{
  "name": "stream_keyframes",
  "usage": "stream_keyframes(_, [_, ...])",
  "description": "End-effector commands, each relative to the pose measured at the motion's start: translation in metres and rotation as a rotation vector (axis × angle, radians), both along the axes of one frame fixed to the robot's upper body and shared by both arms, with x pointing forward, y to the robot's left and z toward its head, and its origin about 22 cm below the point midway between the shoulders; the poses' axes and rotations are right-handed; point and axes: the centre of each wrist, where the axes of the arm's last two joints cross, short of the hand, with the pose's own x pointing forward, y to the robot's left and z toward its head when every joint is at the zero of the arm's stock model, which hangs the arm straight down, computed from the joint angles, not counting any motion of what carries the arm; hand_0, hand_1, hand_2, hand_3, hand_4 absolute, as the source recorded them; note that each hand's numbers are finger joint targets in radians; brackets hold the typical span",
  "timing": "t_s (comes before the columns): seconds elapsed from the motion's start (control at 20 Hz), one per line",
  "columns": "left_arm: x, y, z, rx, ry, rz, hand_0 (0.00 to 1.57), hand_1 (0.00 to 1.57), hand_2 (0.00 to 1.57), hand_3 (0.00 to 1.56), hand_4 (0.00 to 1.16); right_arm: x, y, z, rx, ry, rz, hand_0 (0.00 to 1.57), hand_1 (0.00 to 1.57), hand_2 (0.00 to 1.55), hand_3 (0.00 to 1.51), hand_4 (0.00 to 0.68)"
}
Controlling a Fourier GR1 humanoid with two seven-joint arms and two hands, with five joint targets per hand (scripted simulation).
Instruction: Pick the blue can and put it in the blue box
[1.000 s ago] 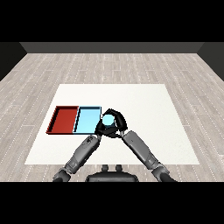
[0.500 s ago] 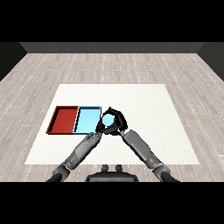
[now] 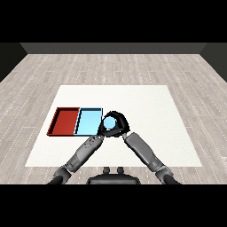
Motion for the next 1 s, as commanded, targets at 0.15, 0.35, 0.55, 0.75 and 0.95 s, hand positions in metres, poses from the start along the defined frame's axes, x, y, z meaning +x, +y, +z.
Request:
stream_keyframes(0.15, [-0.006, -0.01, -0.001, -0.093, 0.054, 0.08, 1.44, 1.44, 1.35, 1.04, 0.62, 0.017, 0.01, 0.006, 0.022, 0.024, 0.024, 1.46, 1.46, 1.45, 1.4, 0.575])
stream_keyframes(0.35, [-0.01, -0.024, 0.01, -0.131, -0.076, 0.129, 1.57, 1.57, 1.57, 1.47, 0.7, -0.004, 0.003, 0.009, 0.073, 0.079, 0.009, 1.18, 1.18, 1.25, 1.12, 0.408])
stream_keyframes(0.55, [0.004, -0.009, -0.001, -0.143, -0.138, 0.136, 1.57, 1.57, 1.55, 1.47, 1.04, -0.003, -0.006, -0.001, 0.022, 0.082, -0.006, 0.0, 0.0, 0.0, 0.0, 0.0])
stream_keyframes(0.75, [-0.001, -0.014, -0.007, -0.151, -0.148, 0.146, 1.57, 1.57, 1.55, 1.47, 1.04, 0.004, -0.021, -0.002, 0.018, 0.066, -0.008, 0.0, 0.0, 0.0, 0.0, 0.0])
stream_keyframes(0.95, [0.01, -0.009, -0.001, -0.134, -0.161, 0.138, 1.57, 1.57, 1.56, 1.45, 1.13, 0.013, -0.006, 0.0, 0.018, 0.036, -0.099, 0.0, 0.0, 0.0, 0.0, 0.0])
